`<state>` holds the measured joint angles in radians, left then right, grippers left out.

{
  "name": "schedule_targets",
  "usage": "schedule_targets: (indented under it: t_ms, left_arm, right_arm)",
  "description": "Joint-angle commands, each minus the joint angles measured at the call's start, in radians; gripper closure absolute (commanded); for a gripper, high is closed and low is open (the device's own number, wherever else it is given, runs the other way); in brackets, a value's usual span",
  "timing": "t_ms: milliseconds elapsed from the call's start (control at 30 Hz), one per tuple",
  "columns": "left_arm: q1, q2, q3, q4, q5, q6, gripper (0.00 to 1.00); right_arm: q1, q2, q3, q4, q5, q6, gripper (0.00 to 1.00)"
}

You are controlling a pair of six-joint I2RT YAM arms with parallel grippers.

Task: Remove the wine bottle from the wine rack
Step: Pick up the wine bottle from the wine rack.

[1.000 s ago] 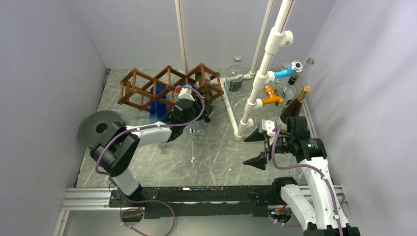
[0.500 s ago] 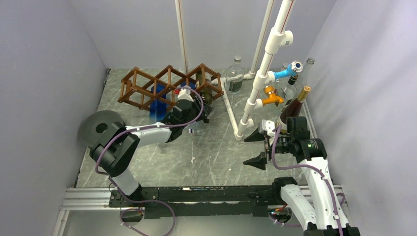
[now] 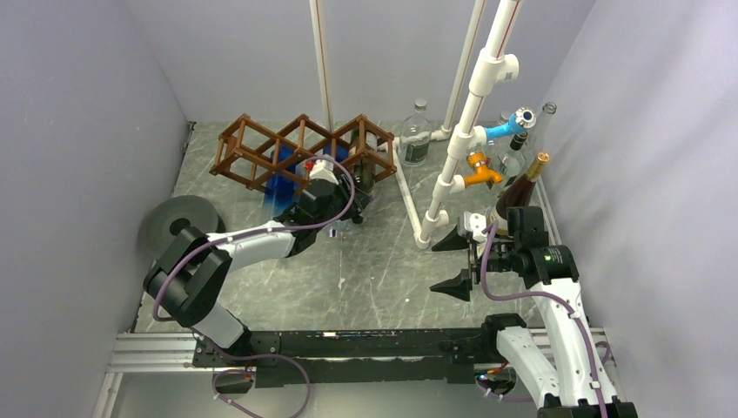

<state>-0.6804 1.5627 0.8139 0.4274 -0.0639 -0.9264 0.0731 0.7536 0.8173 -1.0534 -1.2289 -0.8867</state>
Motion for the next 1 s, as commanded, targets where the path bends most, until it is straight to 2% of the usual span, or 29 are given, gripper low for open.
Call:
schedule_targets:
  t_ms: [0, 567, 967]
  left_arm:
    - [-0.015, -0.085, 0.001, 0.102, 0.055, 0.031, 1.0]
    - [-0.041, -0.243, -0.111, 0.1, 0.119, 0.053, 1.0]
    - [-0.058, -0.396, -0.211, 0.071, 0.1, 0.052, 1.0]
  right_arm:
    - [0.001, 0.001, 0.002, 0.02, -0.006, -0.015, 0.01]
    - [0.001, 0.003, 0.003, 0.017, -0.006, -0.018, 0.01]
    - [0.001, 0.007, 0.005, 0.016, -0.004, -0.023, 0.01]
